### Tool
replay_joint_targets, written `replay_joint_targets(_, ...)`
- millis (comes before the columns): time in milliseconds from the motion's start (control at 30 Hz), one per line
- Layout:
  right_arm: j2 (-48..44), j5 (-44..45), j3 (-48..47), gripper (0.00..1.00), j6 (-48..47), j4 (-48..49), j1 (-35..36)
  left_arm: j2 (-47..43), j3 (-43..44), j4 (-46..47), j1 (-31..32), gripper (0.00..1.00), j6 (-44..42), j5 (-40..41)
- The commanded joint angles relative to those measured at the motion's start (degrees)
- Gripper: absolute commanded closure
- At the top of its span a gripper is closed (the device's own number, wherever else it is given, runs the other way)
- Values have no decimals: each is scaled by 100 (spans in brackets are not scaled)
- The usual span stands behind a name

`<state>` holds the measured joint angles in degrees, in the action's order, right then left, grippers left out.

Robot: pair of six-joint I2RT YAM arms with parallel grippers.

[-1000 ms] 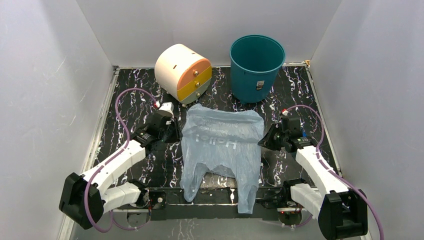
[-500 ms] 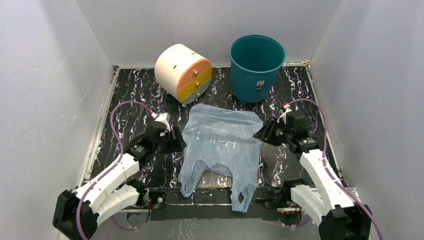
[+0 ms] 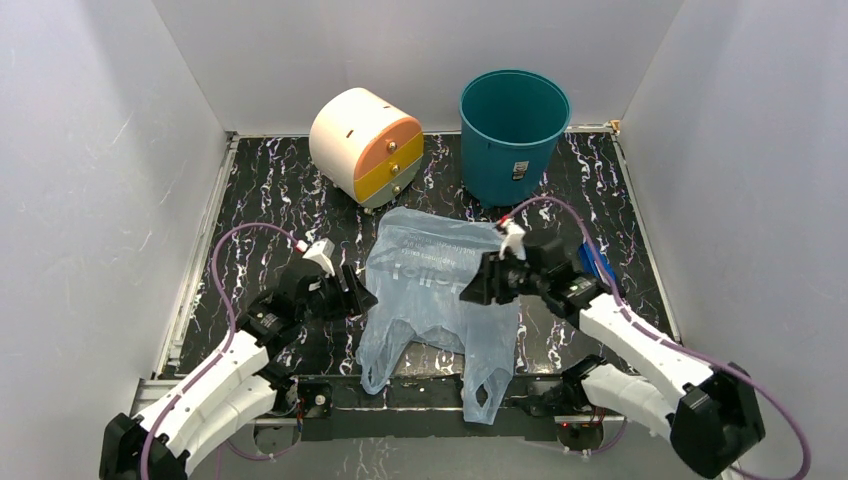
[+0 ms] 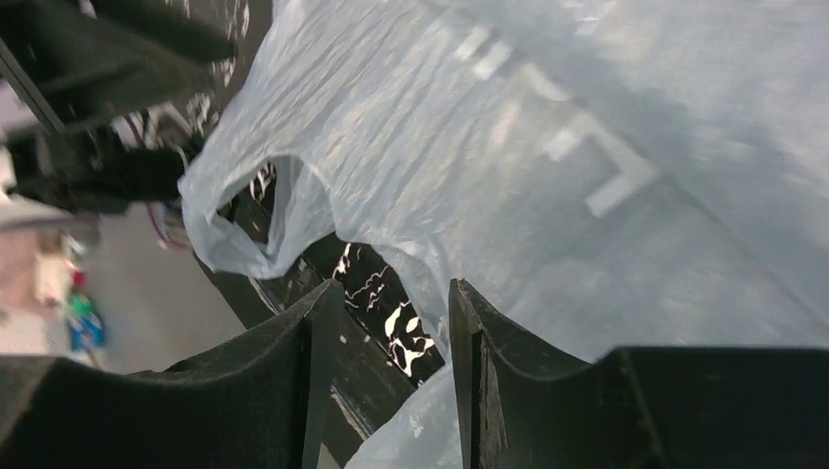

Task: Put the trash bags into the trash bin
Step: Unfold the trash bag at the center of the board.

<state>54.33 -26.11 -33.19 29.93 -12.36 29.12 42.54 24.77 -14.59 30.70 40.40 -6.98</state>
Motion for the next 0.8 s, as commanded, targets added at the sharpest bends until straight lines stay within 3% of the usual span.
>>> replay_joint_targets(0,245,1206,-34,47,-478,955,1389,-257,-77,-14,-29,33,147,-149)
replay_joint_targets(167,711,2989,62,48,-1584,1824,3016,-544,-69,-225,-29,32,189,29)
replay_joint_targets(300,1069,3923,451,44,-3033,3106,3918,-784,-94,-325,-29,31,296,224)
replay_joint_targets(600,2363,3906,208,42,-4081,4346,4426,-1229,-162,-483,-29,28,711,611)
replay_joint_targets(667,2447,4019,300,37,-3975,4672,4438,-1272,-137,-561,-29,28,729,620)
replay_joint_targets(700,2498,4099,342,29,-3931,4888,4442,-1299,-139,-581,-29,28,745,619)
replay_joint_targets(767,2612,4230,390,28,-3898,5130,4439,-1375,-160,-615,-29,28,789,619)
